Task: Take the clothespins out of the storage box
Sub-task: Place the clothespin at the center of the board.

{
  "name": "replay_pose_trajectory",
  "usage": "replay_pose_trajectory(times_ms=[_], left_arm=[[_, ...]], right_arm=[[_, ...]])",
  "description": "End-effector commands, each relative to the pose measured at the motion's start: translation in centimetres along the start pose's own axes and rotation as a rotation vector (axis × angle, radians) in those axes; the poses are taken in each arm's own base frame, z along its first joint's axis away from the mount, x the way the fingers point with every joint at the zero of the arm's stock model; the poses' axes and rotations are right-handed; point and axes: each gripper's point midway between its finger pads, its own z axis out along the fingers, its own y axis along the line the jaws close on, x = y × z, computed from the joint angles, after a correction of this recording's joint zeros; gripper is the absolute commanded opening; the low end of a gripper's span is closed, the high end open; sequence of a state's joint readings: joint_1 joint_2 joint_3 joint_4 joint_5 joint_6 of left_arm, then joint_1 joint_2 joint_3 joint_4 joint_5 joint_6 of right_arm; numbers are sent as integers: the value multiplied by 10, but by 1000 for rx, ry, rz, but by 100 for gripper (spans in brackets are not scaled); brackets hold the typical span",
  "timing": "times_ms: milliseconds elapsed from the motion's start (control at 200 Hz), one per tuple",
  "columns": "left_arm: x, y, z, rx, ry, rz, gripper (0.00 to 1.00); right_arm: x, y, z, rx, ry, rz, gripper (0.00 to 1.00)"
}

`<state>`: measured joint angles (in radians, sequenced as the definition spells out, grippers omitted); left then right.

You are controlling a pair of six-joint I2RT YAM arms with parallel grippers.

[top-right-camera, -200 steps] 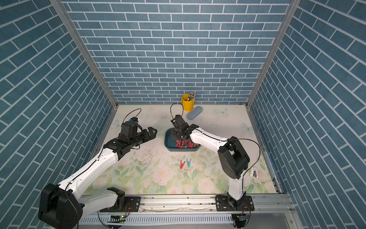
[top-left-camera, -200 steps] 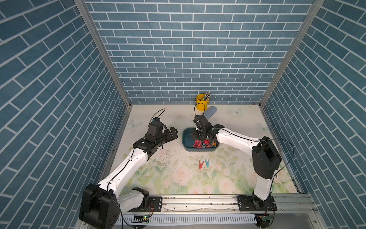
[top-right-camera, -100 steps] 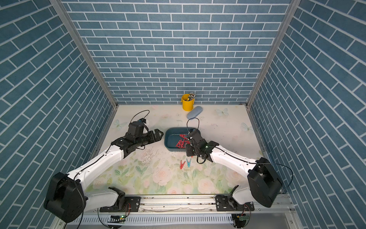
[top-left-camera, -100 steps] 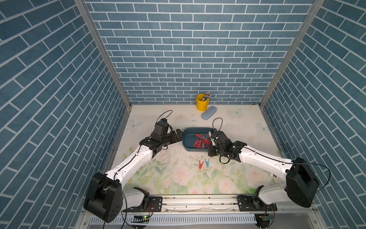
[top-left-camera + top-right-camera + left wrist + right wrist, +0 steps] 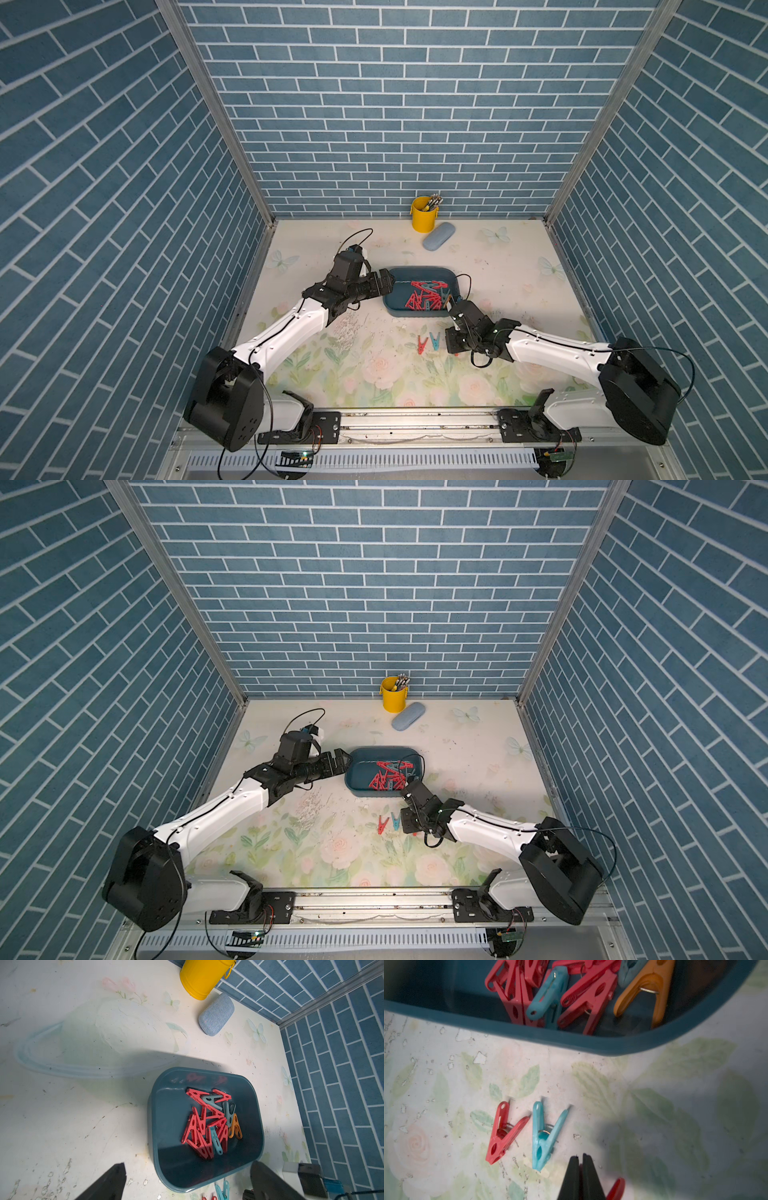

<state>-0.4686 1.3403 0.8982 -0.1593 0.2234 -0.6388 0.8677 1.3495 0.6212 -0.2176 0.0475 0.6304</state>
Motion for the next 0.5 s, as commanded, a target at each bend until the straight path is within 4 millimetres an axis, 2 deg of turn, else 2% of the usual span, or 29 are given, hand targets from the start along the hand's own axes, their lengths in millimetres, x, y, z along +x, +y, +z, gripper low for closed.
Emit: replay_pose_trajectory(times_ms=[0,225,330,420,495], left_arm=[[-8,-8,0,0,-20,11,100],[-2,-11,2,-11,-8,9,99],[2,-13,3,-16,-1,11,99],[4,-17,4,-10,5,14,99],[5,-18,5,-11,6,14,100]], right_arm=[[0,3,7,-12,-15,27,0],[-3,6,18,-17,-17,28,1],[0,4,22,-9,-12,28,10],[1,3,21,-8,-16,30,14],[-1,4,18,-15,-26,29,22]])
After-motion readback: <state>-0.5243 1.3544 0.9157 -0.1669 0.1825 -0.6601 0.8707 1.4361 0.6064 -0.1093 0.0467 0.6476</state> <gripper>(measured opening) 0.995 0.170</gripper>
